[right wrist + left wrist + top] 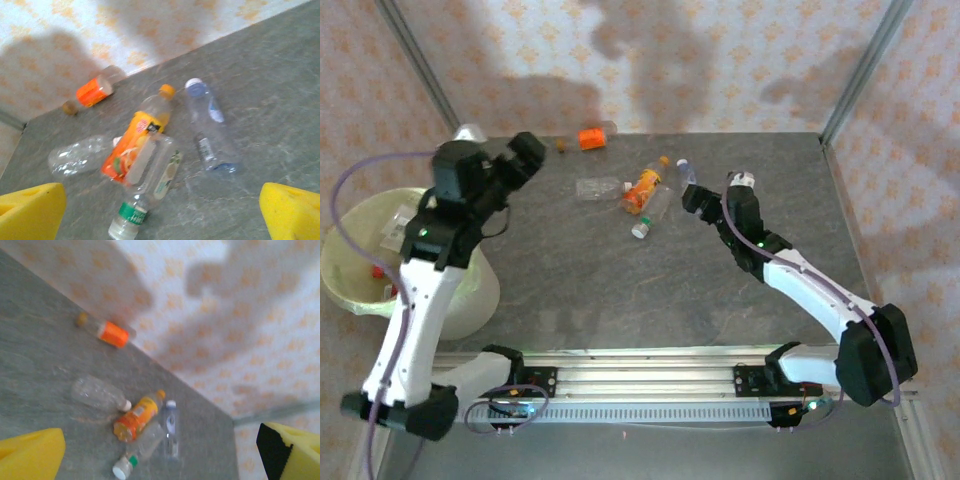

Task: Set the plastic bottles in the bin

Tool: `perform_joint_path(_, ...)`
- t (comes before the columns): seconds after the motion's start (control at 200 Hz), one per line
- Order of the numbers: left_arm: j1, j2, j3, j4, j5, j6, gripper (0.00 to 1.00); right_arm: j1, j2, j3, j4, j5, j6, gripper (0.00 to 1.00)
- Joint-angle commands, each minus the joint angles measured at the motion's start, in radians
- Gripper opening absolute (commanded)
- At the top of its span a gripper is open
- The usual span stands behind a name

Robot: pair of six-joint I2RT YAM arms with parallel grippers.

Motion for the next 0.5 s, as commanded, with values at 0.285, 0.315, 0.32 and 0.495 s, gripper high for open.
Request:
perform_joint_path(0.285,-0.246,0.491,0.133,0.050,-0.316,-0.259,1.00,-0.013,-0.166,-0.067,-0.120,0.064,-0.032,0.99)
perform_joint_path(0.315,-0.247,0.531,0.148,0.041,-0.323,-0.291,1.00,-0.013,-0.182,-0.068,-0.135,0.071,-0.045,0.99)
perform_joint_path(0.32,-0.247,0.536,0.151,0.040,-0.327,-0.295,1.00,-0.013,-0.185,-0.069,-0.138,0.071,-0.046,0.99)
perform_joint_path(0.495,-0.236,0.732,0.244,-0.021,-0.463,-0.430,1.00,-0.014,-0.279,-0.094,-0.201,0.086,-0.102,0.99)
